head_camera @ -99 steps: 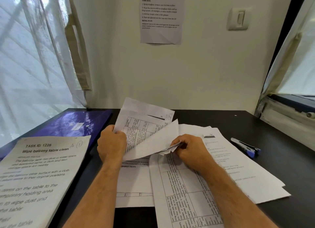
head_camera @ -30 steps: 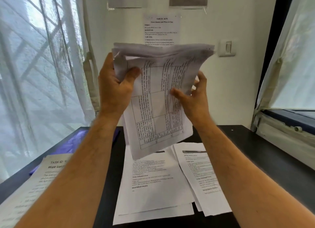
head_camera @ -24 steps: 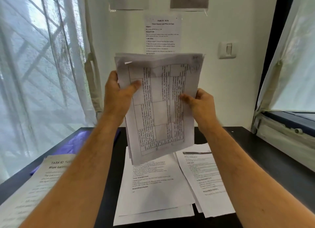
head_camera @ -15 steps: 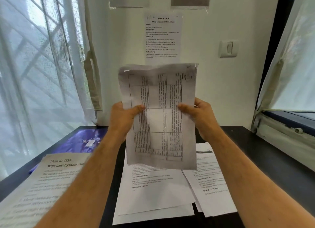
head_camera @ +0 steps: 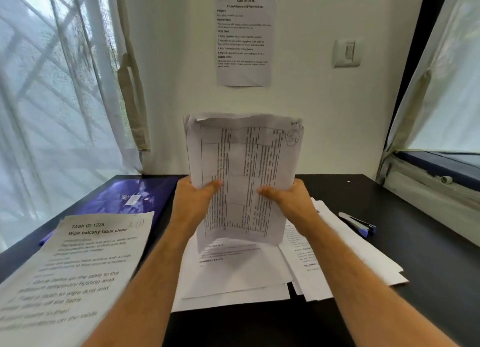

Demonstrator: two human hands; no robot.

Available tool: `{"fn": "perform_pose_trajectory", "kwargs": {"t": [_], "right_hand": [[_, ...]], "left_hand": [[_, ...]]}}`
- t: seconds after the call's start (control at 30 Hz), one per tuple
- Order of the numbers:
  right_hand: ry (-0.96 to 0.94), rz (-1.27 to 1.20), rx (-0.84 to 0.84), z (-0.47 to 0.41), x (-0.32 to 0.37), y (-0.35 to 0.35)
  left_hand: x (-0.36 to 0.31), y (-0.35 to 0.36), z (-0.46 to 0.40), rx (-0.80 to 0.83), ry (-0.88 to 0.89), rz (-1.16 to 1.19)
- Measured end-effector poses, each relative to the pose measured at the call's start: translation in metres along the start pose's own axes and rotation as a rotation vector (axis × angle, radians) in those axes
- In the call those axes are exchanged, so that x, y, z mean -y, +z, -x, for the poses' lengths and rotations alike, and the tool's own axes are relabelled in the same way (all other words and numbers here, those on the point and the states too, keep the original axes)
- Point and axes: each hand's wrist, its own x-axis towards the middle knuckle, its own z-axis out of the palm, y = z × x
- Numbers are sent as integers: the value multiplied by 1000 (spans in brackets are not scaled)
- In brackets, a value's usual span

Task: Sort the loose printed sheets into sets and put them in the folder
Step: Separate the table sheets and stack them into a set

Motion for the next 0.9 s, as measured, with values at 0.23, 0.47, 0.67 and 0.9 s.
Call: {"fn": "perform_pose_trajectory", "kwargs": {"t": [0.23, 0.47, 0.67, 0.9], "right_hand": [[8, 56, 16, 4, 0, 6], [46, 135, 0, 1, 0, 8], [250, 220, 160, 4, -1, -36], [480, 220, 269, 22, -47, -65]], "left_hand": [[11, 2, 3, -4, -50, -44], [15, 13, -1, 38, -98, -184], [5, 6, -3, 472, -448, -121], [43, 40, 2, 326, -625, 82]]}}
